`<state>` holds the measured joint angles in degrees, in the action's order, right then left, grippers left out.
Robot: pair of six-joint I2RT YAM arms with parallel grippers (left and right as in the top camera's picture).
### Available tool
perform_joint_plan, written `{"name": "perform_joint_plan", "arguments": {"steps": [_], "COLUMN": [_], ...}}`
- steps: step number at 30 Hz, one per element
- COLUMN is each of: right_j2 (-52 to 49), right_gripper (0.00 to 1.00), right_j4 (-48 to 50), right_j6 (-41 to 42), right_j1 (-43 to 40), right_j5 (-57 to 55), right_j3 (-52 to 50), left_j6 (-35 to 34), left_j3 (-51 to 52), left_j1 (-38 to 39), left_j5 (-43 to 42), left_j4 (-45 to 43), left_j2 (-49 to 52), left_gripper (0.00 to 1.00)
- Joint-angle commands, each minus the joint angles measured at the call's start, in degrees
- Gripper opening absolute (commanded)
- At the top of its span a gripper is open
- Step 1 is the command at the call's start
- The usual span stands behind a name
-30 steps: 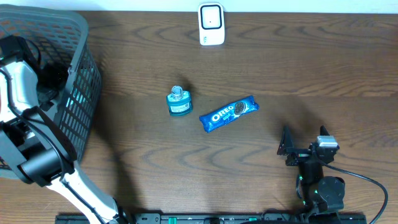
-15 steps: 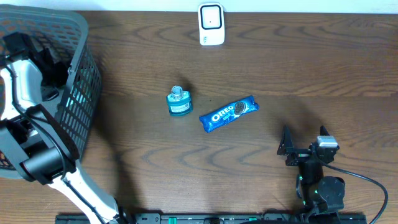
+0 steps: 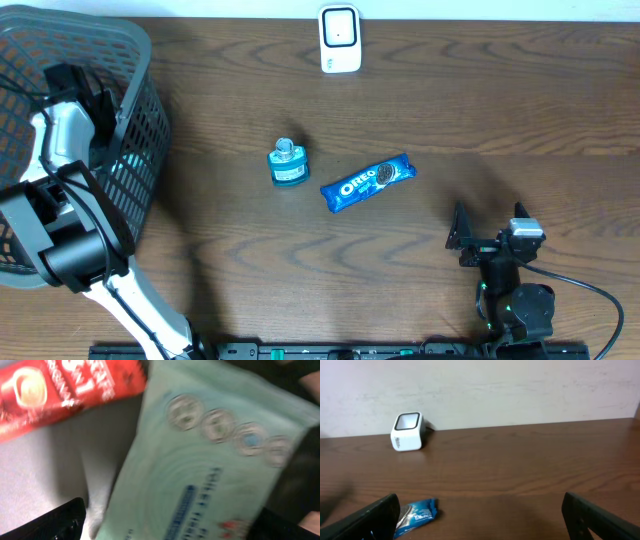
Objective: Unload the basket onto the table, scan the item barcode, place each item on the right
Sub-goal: 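Grasp the green tissue pack in the basket with the left gripper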
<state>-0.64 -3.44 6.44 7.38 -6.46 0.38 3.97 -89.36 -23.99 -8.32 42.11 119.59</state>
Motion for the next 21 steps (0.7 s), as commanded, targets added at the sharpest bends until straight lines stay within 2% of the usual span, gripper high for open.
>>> {"name": "perform_joint_plan", "arguments": {"steps": [1, 2, 4, 5, 7, 10, 11, 16, 21], "right_j2": [0.15, 0.15, 0.15, 0.15, 0.15, 0.15, 0.15, 0.15, 0.15], "right_gripper": [0.99, 0.99, 0.99, 0.99, 0.99, 0.99, 0.99, 0.99, 0.99], "right_j4": [-0.2, -0.2, -0.2, -0.2, -0.2, -0.2, -0.2, -0.2, -0.2], "right_j6": [-0.76, -0.76, -0.76, -0.76, -0.76, -0.76, -0.76, -0.76, -0.76], "right_j1": [0.55, 0.55, 0.55, 0.55, 0.55, 0.55, 0.55, 0.55, 0.55], "right_j5": [-0.72, -0.72, -0.72, -0.72, -0.72, -0.72, -0.72, -0.72, -0.72], "right_j3": [-0.07, -0.07, -0.07, -0.07, -0.07, -0.07, -0.07, -0.07, -0.07], "left_j6": [0.85, 0.39, 0.0, -0.17, -0.17, -2.4, -3.02, -6.32, -11.54], "left_j3": [1.2, 1.2, 1.18, 1.18, 1.14, 0.26, 0.02, -2.47, -2.73], "left_j1": [0.17, 0.17, 0.17, 0.17, 0.15, -0.11, -0.22, -2.01, -3.98], "left_j5": [2.4, 2.43, 2.4, 2.43, 2.67, 5.33, 6.12, 7.93, 7.91], "left_j4": [0.0, -0.04, -0.35, -0.44, -0.46, 0.0, 0.13, 1.75, 0.76], "left_j2": [0.35, 0.35, 0.35, 0.33, 0.24, -0.35, -0.7, -6.1, -17.22], "left_gripper": [0.83, 0.67, 0.41, 0.32, 0.21, 0.19, 0.14, 0.14, 0.14]}}
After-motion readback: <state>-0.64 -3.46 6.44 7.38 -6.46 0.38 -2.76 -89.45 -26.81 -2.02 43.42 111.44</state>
